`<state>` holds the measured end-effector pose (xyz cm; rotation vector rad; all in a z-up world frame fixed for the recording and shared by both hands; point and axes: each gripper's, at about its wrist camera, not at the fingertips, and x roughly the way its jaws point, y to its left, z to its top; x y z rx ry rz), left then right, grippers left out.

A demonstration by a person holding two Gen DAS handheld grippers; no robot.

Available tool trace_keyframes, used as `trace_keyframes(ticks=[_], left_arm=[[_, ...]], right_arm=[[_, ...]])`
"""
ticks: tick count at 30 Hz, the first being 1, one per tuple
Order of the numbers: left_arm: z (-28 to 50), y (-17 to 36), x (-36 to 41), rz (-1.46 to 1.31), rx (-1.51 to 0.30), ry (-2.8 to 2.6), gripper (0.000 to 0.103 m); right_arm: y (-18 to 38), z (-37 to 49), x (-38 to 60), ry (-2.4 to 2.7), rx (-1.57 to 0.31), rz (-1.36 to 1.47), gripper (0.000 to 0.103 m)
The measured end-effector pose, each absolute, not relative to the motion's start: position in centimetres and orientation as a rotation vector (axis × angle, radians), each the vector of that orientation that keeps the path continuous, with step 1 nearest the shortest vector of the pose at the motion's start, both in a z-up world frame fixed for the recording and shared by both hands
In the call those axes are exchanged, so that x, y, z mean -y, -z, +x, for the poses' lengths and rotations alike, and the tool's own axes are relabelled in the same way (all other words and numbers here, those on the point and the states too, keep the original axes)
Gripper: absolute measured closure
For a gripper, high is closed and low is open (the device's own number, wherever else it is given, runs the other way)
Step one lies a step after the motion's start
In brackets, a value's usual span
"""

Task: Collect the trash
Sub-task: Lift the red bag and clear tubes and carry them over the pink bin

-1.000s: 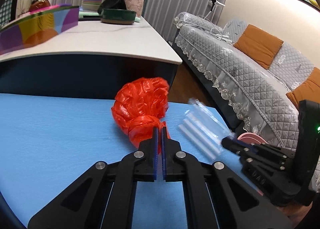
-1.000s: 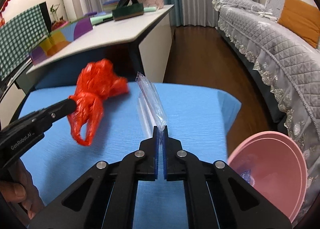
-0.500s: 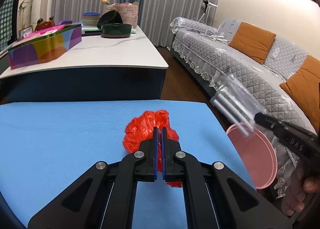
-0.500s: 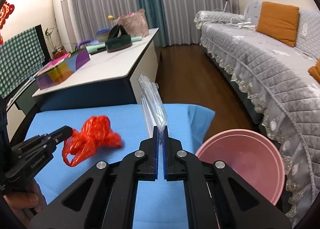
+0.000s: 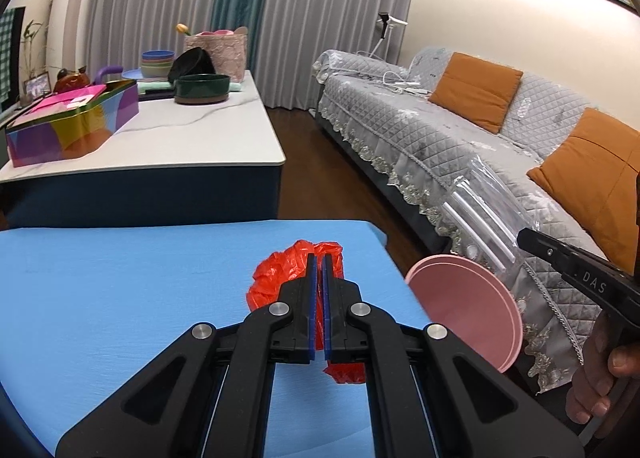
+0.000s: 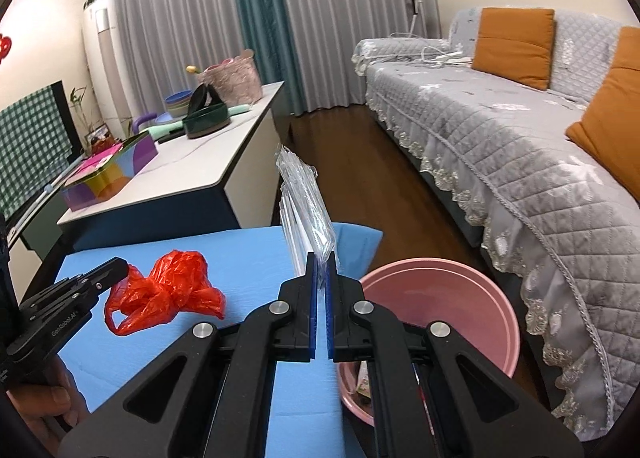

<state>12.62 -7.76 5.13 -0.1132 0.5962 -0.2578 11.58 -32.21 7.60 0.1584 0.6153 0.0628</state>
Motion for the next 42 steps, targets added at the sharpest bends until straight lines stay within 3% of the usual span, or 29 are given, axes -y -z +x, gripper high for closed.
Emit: trace_keyframes(ticks=[42], left_arm=[[13.7,-2.5,23.6,-0.033,-0.600,0.557,0.101]], right_arm=[[-4.8,10.2,43.4,0.164,-0.650,0.208,0.099]])
